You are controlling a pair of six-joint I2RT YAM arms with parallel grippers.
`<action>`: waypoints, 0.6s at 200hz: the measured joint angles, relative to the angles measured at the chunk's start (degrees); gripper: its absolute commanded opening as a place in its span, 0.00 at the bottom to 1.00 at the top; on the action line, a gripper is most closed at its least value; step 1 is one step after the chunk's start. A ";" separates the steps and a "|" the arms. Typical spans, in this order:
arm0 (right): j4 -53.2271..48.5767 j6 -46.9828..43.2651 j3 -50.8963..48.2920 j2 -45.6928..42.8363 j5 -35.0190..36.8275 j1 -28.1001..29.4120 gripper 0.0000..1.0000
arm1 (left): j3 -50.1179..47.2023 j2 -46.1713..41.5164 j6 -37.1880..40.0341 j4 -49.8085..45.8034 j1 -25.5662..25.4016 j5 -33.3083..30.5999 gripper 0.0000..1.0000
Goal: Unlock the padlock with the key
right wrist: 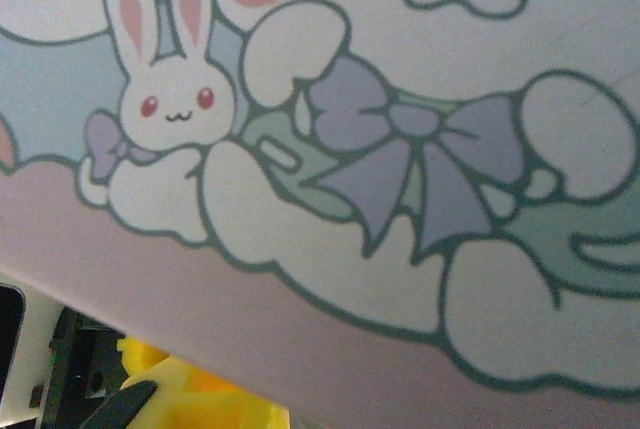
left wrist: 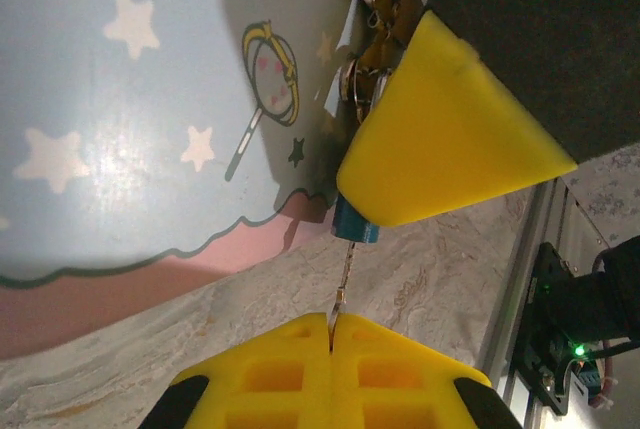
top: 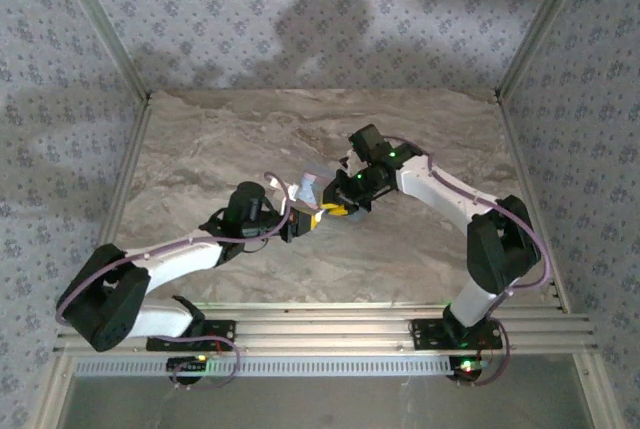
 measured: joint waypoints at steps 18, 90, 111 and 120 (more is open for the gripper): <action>0.04 0.04 -0.04 0.44 0.31 0.00 0.00 | 0.00 0.59 -0.26 0.24 -0.02 0.00 0.00; 0.07 0.04 -0.04 0.61 0.31 0.07 0.00 | -0.11 0.74 -0.22 0.52 -0.02 0.00 0.00; 0.07 0.13 -0.04 0.70 0.35 0.11 0.00 | -0.11 1.18 -0.22 0.63 -0.02 0.02 0.00; 0.07 0.26 -0.04 0.74 0.37 0.11 0.00 | -0.11 1.33 -0.22 0.63 -0.02 0.02 0.00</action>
